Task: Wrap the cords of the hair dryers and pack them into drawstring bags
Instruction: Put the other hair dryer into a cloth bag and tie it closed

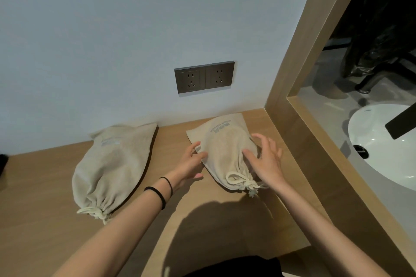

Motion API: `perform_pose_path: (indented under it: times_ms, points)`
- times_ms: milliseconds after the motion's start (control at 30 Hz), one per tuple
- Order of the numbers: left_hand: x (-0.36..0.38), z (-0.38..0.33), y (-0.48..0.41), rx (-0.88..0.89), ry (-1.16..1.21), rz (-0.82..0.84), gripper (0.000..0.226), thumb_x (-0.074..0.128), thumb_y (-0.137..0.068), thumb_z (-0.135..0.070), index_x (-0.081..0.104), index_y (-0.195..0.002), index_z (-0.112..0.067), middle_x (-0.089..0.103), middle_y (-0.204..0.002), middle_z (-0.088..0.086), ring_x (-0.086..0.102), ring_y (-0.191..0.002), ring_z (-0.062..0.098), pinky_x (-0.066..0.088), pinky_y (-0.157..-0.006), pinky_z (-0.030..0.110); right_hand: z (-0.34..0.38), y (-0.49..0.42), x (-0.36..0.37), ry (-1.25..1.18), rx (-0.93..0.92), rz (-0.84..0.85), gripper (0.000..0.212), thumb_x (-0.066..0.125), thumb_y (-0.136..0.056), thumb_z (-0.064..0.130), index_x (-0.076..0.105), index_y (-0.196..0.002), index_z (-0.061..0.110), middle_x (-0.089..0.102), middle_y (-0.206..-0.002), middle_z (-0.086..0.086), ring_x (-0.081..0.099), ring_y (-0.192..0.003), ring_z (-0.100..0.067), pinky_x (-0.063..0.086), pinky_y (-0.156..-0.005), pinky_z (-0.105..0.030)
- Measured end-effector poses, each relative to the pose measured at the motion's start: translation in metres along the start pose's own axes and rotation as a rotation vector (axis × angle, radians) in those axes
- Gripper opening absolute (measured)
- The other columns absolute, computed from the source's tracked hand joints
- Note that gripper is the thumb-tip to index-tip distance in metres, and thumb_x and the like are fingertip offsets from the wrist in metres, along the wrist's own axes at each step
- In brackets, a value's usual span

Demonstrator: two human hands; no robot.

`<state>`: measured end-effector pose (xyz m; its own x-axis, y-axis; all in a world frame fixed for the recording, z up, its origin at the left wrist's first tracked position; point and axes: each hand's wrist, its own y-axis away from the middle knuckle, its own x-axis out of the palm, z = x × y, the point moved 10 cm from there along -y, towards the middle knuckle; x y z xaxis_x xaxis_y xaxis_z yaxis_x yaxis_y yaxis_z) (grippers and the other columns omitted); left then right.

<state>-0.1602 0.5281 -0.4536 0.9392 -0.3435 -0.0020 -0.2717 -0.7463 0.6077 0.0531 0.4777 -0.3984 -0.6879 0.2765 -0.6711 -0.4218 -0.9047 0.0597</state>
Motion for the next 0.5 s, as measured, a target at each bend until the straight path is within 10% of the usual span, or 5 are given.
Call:
perform_pose_path:
  times_ms: [267,400,500]
  points:
    - [0.035,-0.002,-0.031,0.023,0.103,0.068,0.077,0.059,-0.093,-0.022,0.009,-0.150,-0.033,0.026,-0.153,0.003,0.053,-0.106,0.015,0.054,-0.073,0.029,0.002,-0.032,0.064,0.242,-0.046,0.352,0.059,0.042,-0.097,0.040,0.011,-0.147,0.047,-0.005,-0.160,0.008,0.006,-0.144,-0.032,0.017,-0.114,-0.048]
    - [0.036,-0.008,-0.051,0.088,0.006,0.073,0.078,0.064,-0.090,-0.027,0.014,-0.150,-0.033,0.017,-0.157,-0.001,0.033,-0.138,0.020,0.038,-0.109,0.041,-0.007,-0.028,0.073,0.213,-0.018,0.285,0.056,0.032,-0.102,0.035,0.002,-0.147,0.046,-0.004,-0.159,0.008,0.012,-0.143,-0.023,0.021,-0.113,-0.041]
    - [0.038,-0.013,-0.064,0.119,-0.024,0.126,0.083,0.070,-0.085,-0.027,0.018,-0.149,-0.033,0.022,-0.155,-0.002,0.037,-0.136,0.022,0.037,-0.109,0.046,-0.012,-0.028,0.067,0.186,-0.067,0.245,0.059,0.030,-0.102,0.029,-0.003,-0.147,0.047,-0.003,-0.159,0.006,0.011,-0.144,-0.023,0.025,-0.112,-0.044]
